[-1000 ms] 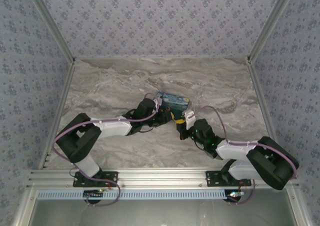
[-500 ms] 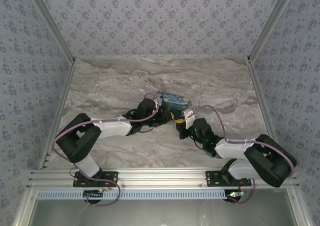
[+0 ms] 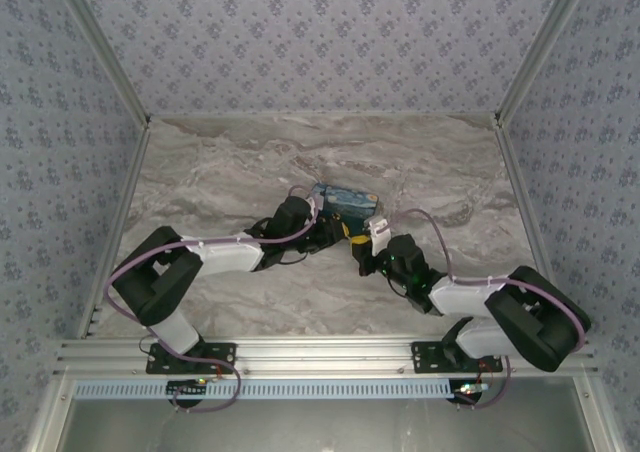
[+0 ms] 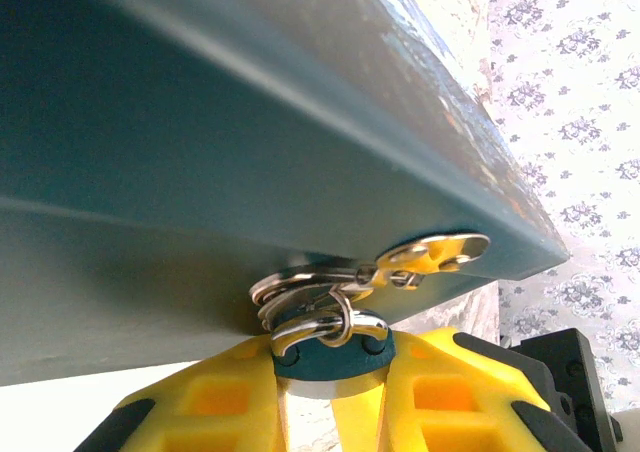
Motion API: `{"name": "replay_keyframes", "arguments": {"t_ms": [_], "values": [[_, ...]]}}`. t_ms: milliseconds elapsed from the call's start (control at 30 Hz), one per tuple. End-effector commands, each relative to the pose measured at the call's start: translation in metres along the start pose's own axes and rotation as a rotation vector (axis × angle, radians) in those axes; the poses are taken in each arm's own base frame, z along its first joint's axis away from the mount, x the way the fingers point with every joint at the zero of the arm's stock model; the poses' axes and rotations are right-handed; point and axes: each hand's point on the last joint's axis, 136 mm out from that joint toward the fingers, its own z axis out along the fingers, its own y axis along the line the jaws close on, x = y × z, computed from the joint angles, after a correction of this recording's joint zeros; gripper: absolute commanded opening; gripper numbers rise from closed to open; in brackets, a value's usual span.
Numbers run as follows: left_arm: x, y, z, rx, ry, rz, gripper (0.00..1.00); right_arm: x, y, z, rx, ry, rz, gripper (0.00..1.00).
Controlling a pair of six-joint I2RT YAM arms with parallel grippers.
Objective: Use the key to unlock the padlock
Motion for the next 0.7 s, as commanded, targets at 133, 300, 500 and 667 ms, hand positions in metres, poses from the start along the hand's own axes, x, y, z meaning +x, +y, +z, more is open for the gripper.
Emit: {"name": "replay_keyframes", "arguments": {"t_ms": [133,300,500,667], "values": [[-0.005,-0.030,-0.009,0.100,-0.024,0.031,0.12,-0.037,0.009,0.003,-0.053,-0.131,-0.006,0.00],[-0.004,-0.029,-0.009,0.098,-0.020,0.027,0.12,-0.048,0.012,0.006,-0.084,-0.161,-0.014,0.00],[-0.002,-0.026,-0.007,0.092,-0.014,0.023,0.12,-0.060,0.014,0.008,-0.114,-0.187,-0.015,0.00],[-0.002,-0.026,-0.006,0.096,-0.015,0.015,0.12,-0.068,0.017,0.009,-0.148,-0.197,-0.017,0.00]]}}
